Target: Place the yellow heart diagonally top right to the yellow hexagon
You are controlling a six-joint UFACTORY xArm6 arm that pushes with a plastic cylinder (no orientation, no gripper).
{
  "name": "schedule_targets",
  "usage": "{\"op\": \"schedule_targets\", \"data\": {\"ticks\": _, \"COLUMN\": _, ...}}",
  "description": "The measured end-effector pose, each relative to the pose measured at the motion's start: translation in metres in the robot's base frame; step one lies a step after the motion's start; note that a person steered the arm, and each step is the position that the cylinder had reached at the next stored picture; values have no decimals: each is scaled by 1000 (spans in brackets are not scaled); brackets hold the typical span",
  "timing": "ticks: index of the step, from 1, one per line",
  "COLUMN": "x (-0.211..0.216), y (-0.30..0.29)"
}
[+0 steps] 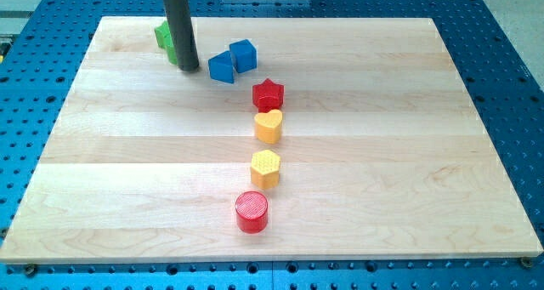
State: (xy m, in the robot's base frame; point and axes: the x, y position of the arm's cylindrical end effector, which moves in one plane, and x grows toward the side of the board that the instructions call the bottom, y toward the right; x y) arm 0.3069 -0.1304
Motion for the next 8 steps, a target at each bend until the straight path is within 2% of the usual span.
{"op": "schedule_targets", "data": {"ticks": 1, "x": 17, "y": 1}}
{"op": "schedule_targets", "data": {"ticks": 2, "x": 100, "y": -6}}
{"op": "schedule_targets", "data": {"ticks": 3, "x": 161, "y": 57}}
{"op": "schedule_targets", "data": {"ticks": 5, "x": 149, "y": 97}}
{"op": "schedule_targets", "data": {"ticks": 6, "x": 144, "y": 140}}
{"op": "schedule_targets", "data": {"ticks": 7, "x": 155, "y": 247}}
{"op": "schedule_targets", "data": {"ticks": 8, "x": 254, "y": 226}}
